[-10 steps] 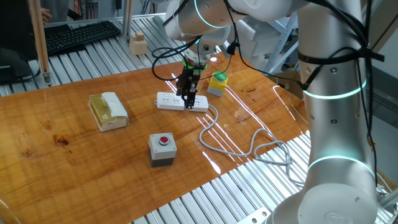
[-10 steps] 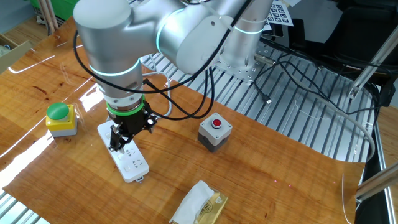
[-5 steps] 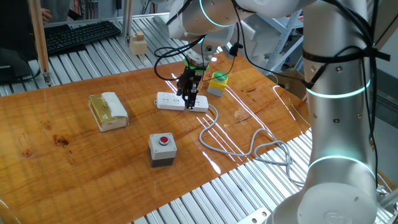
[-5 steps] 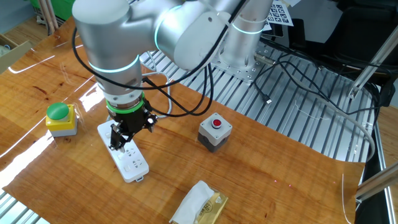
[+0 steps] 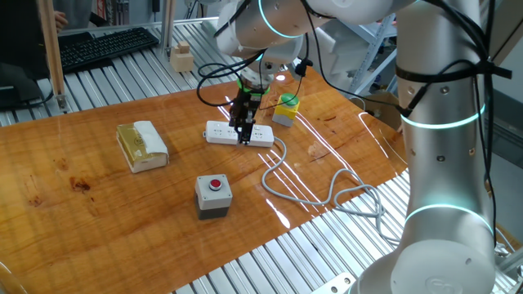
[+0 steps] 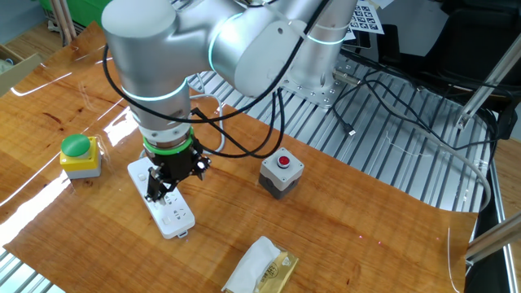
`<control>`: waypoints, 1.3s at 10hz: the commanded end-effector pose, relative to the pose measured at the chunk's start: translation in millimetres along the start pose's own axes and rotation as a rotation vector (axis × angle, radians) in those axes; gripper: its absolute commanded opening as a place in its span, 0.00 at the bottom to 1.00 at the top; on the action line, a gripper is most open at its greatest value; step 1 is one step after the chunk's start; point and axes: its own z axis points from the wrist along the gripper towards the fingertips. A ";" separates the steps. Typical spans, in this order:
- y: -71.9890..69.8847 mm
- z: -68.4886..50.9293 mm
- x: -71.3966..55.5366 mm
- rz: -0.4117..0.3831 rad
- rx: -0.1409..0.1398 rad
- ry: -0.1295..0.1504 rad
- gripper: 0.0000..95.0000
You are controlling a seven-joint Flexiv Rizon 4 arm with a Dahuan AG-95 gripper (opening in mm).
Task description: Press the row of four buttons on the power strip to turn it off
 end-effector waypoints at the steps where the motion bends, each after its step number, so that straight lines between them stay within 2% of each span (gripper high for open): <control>1: 2.2 -0.8 0.6 -0.001 0.000 0.008 1.00; 13: 4.8 2.3 -9.7 0.035 -0.021 0.018 1.00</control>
